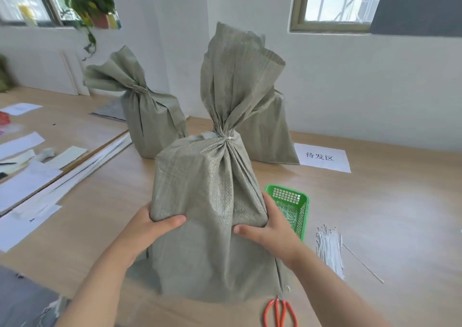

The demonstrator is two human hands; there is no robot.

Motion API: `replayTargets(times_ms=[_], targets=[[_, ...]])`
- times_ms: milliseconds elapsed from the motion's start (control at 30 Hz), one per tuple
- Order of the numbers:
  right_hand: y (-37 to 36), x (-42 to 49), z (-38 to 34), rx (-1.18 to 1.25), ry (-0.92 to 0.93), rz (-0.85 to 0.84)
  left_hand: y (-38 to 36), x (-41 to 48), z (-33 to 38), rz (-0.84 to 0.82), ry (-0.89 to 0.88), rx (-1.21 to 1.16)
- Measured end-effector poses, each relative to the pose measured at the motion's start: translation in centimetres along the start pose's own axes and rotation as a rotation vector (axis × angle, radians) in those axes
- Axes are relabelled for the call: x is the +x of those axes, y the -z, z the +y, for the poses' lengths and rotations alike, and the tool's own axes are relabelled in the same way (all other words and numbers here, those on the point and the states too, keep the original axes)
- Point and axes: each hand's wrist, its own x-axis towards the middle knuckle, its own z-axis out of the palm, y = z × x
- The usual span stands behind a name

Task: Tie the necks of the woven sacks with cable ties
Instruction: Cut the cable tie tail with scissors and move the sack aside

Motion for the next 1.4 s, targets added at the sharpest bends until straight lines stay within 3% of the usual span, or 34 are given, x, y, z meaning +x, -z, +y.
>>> replayTargets(times_ms=[367, 800, 1133, 1400], targets=[[14.8, -4.8, -4.3, 0.108, 0.067, 0.068, -13.6, 0.0, 9.5, -0.121, -0.099, 0.024], [28.7, -4.1, -7.5, 0.029, 0.088, 0.392, -27.2, 11.6, 17.3, -0.418, -0.207, 0.064], [41.3, 1.9, -5.3, -0.117, 0.006, 0.374, -36.6, 21.2, 18.3, -0.596, -0.18, 0.168], [49.5, 9.6, -0.6, -0.141, -0.019, 0.361, -43.6, 31.6, 17.5, -0.522, -0.176, 0.224]])
